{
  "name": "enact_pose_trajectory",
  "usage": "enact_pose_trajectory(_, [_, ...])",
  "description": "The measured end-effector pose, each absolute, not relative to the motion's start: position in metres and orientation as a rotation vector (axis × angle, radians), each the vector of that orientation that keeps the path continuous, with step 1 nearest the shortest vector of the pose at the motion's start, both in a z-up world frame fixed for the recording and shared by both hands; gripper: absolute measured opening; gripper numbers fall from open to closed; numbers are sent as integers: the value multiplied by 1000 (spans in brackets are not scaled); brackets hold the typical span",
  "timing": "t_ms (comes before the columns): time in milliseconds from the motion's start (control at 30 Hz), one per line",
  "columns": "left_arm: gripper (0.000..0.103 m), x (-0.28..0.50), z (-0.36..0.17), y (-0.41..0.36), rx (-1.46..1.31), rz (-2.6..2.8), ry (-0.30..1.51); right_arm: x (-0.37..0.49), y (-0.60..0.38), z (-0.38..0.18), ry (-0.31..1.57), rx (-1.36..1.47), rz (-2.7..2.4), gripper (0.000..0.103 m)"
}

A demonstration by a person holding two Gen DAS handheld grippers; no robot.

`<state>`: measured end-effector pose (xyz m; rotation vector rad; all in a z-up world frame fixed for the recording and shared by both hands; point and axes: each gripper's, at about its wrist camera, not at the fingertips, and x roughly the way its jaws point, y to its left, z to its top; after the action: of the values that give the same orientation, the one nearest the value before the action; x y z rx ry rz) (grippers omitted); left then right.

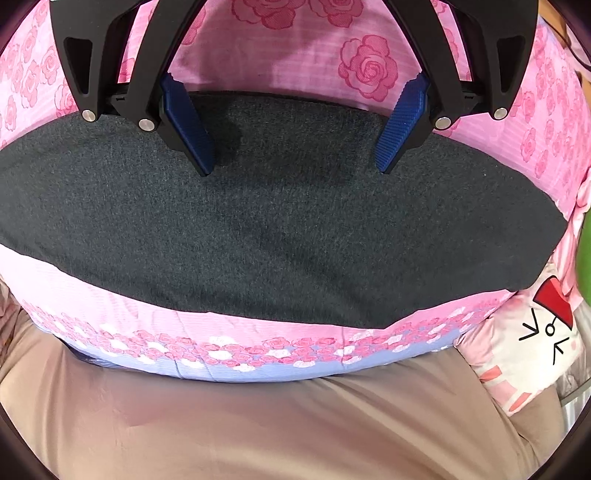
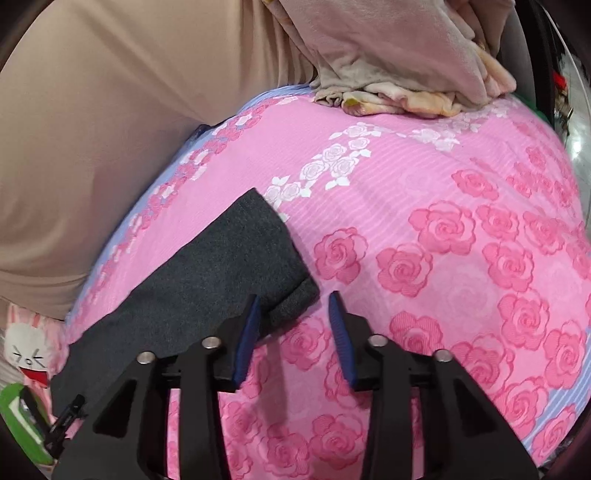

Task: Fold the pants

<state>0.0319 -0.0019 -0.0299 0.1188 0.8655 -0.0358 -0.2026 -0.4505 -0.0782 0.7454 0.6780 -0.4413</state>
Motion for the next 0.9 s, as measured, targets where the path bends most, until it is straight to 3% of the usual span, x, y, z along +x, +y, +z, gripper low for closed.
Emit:
enact_pose_trajectory(33, [86,31,-30,-2,117,-36,864,-198,-450,-78,698,720,-451,9])
enact_pose_trajectory(200, [87,22,-21,0,108,-27,809,-208,-443,-42,581,628,-457,8])
enact_pose_trajectory(267, [87,24,-22,-2,118,-38,823,-197,-450,-61,676,629,-469,8])
enact_pose_trajectory(333, [87,27,-26,-3,121,-44,849,-192,-452,-79,728,634,-465,10])
enact_pose_trajectory(533, [87,30,-27,-1,107,-51,856,-207,-455,-59,624,702,-482,22])
enact_pose_trajectory(633, [87,29,-28,-2,112,-53,860,-188,-455,-60,663,667,-472,25])
enact_pose_trajectory(733, [87,29,-27,-1,108,-50,857,-174,-450,-71,726,622,-491,10])
enact_pose_trajectory(900, [87,31,-30,0,94,-58,876,-191,-435,-52,686,548,-522,8])
